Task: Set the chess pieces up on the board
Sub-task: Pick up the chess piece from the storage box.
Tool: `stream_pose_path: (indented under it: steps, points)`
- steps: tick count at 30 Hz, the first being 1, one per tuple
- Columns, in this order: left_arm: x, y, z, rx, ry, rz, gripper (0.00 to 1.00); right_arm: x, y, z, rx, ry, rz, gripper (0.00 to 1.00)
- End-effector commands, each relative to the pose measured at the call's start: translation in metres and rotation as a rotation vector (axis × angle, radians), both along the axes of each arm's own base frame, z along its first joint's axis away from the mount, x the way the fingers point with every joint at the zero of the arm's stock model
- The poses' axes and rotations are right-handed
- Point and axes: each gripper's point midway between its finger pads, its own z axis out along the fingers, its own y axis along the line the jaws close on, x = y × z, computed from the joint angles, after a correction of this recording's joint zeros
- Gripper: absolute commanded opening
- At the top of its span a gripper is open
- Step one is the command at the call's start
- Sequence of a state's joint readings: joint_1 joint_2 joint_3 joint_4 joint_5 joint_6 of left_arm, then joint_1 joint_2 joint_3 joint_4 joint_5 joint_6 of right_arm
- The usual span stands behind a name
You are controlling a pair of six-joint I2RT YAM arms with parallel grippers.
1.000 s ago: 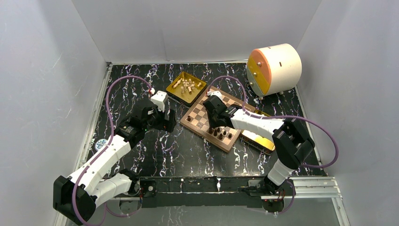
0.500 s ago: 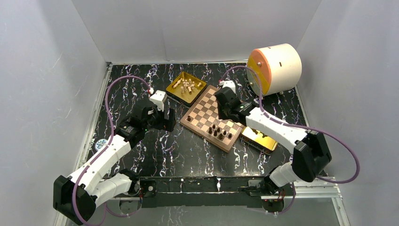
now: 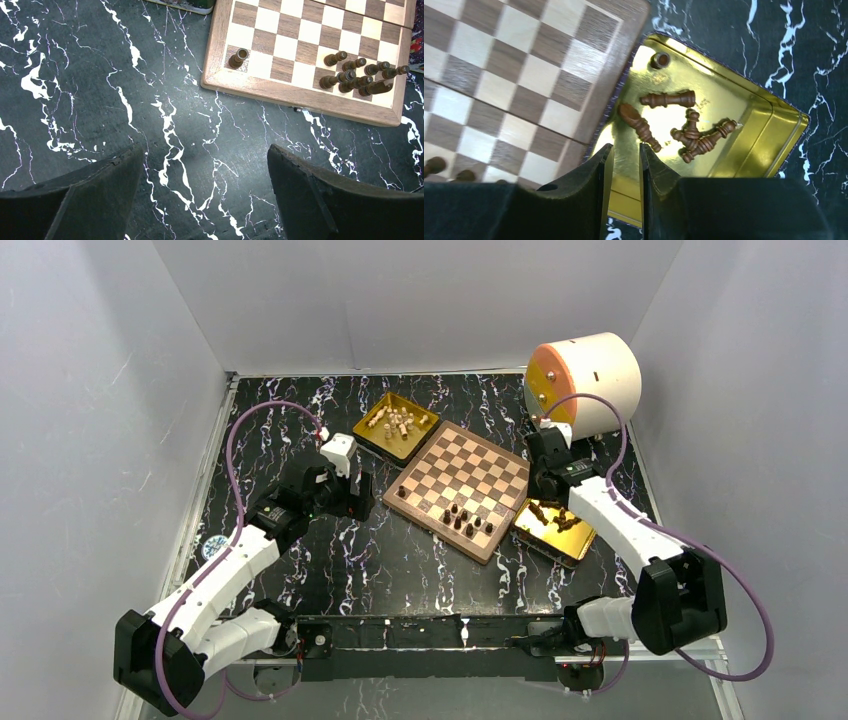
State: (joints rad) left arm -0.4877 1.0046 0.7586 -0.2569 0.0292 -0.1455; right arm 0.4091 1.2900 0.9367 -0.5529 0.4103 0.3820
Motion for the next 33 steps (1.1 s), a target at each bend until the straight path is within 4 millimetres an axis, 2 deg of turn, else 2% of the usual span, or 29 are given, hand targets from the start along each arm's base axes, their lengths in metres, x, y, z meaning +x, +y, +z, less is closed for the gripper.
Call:
stream_pose_path:
  steps: [1, 8, 17, 33]
  points:
    - [-0.003, -0.001, 0.003, 0.0, -0.018, -0.022, 0.9, -0.003, -0.011, -0.011, 0.018, 0.015, 0.002, 0.33]
    - [-0.003, -0.001, 0.003, 0.0, -0.023, -0.026, 0.9, 0.0, -0.016, -0.04, 0.047, 0.086, -0.003, 0.37]
    - [-0.002, -0.001, 0.003, 0.003, -0.024, -0.027, 0.9, 0.005, -0.022, -0.057, 0.079, 0.146, -0.011, 0.38]
    - [-0.002, 0.0, 0.005, 0.007, -0.032, -0.026, 0.89, 0.001, -0.02, -0.082, 0.096, 0.247, -0.016, 0.38]
